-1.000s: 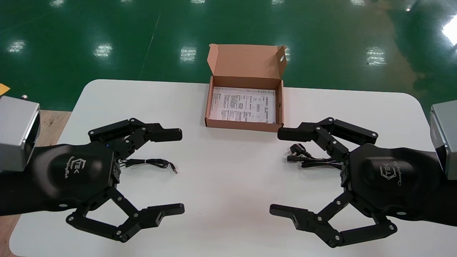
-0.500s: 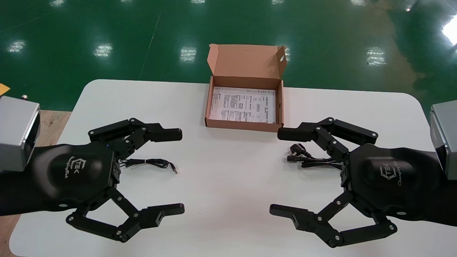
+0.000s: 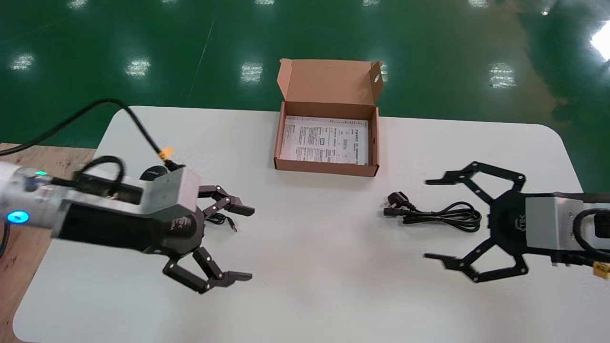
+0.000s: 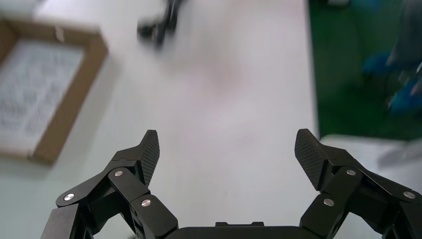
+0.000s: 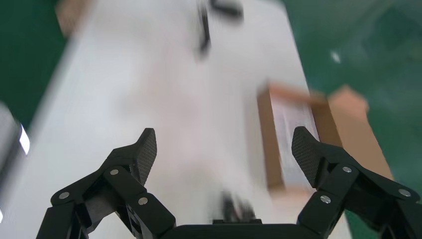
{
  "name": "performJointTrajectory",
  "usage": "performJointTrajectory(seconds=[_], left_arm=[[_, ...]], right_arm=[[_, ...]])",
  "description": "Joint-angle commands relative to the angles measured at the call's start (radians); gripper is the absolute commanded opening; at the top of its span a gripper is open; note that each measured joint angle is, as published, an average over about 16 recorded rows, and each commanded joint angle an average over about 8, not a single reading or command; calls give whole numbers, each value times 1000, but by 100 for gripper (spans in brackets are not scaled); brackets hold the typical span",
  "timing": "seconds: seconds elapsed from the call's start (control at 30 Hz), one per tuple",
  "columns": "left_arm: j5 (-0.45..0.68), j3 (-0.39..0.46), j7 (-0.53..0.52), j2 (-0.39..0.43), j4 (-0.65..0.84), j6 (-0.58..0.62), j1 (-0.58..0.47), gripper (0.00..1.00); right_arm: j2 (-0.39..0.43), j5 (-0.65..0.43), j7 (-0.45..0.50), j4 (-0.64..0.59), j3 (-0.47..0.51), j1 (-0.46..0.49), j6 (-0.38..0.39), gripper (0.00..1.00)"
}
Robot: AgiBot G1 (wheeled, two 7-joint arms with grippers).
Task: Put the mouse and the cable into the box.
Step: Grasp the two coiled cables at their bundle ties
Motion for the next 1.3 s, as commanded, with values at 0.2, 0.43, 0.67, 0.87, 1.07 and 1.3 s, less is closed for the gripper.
performJointTrajectory(seconds=[0.2, 0.43, 0.67, 0.87, 1.07, 1.3], left_arm=[[171, 94, 131, 111, 322, -51, -113, 100], [222, 113, 282, 199, 607, -139, -154, 100], [256, 129, 400, 237, 770, -189, -196, 100], [265, 133, 467, 248, 857, -222, -213, 100], [286, 146, 517, 258, 900, -257, -217, 100], [312, 163, 547, 270, 925, -282, -225, 21]], right_arm=[[-43, -193, -240, -257, -76, 108, 29, 100], [-119, -287, -368, -451, -124, 180, 58, 100], [-202, -337, -457, -593, -152, 243, 106, 100], [-262, -371, -516, -694, -168, 284, 174, 100], [-306, -393, -551, -773, -180, 310, 228, 97], [-335, -404, -558, -827, -185, 324, 250, 11]])
